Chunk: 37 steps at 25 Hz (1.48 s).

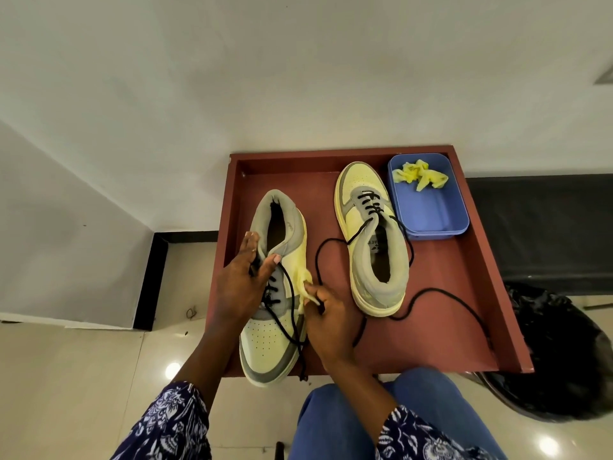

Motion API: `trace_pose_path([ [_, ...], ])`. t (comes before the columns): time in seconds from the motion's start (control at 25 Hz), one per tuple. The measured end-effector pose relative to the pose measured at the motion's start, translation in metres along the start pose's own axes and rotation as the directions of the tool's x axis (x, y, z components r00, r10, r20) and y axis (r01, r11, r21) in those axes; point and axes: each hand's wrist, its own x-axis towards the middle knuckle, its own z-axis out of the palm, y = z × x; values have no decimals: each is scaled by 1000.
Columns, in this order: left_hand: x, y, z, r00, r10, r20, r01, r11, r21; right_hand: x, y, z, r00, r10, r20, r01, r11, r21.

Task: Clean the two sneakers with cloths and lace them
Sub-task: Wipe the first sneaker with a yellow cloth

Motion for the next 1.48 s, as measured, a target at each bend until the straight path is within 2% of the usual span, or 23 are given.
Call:
trace_pose_path([
  [0.08, 0, -1, 0, 1000, 3, -1, -3, 1000, 2, -10, 2, -2, 998, -58, 19, 59, 998, -26],
  [0.24, 0, 0, 1, 1000, 7, -5, -7, 1000, 0, -21, 3, -7, 990, -69, 122, 73, 997, -31],
  [0.48, -1, 1, 1, 1000, 27, -5, -27, 1000, 11, 1, -12, -3, 976, -183, 115, 195, 976, -95],
  [0.56, -1, 3, 1, 999, 32, -9, -32, 999, 2, 20, -26, -1, 965, -260, 33, 262, 959, -104],
  [0.68, -1, 3, 1, 1000, 29, -6, -29, 1000, -8, 47, -39, 6, 912, -396, -110, 376, 912, -163],
  [0.72, -1, 1, 1, 1000, 30, -4, -30, 999, -14, 52, -38, 8, 899, -428, -97, 407, 895, -184],
  [0.88, -1, -1, 1, 1000, 17, -1, -17, 1000, -23, 40, -24, 1, 854, -510, 99, 517, 818, -251],
  [0.96, -2, 2, 1, 1000, 8, -3, -8, 1000, -22, 21, -12, 0, 823, -553, 126, 565, 777, -280],
  [1.16, -3, 4, 1, 1000, -14, 4, 14, 999, -30, -8, 12, 4, 841, -533, 95, 537, 798, -273],
  [1.32, -4, 8, -1, 1000, -21, 0, 21, 1000, -11, -24, 27, -8, 840, -509, 190, 540, 817, -202],
  [1.48, -4, 9, 0, 999, -31, -10, 31, 999, -19, -29, 32, -17, 860, -431, 273, 477, 869, -133],
])
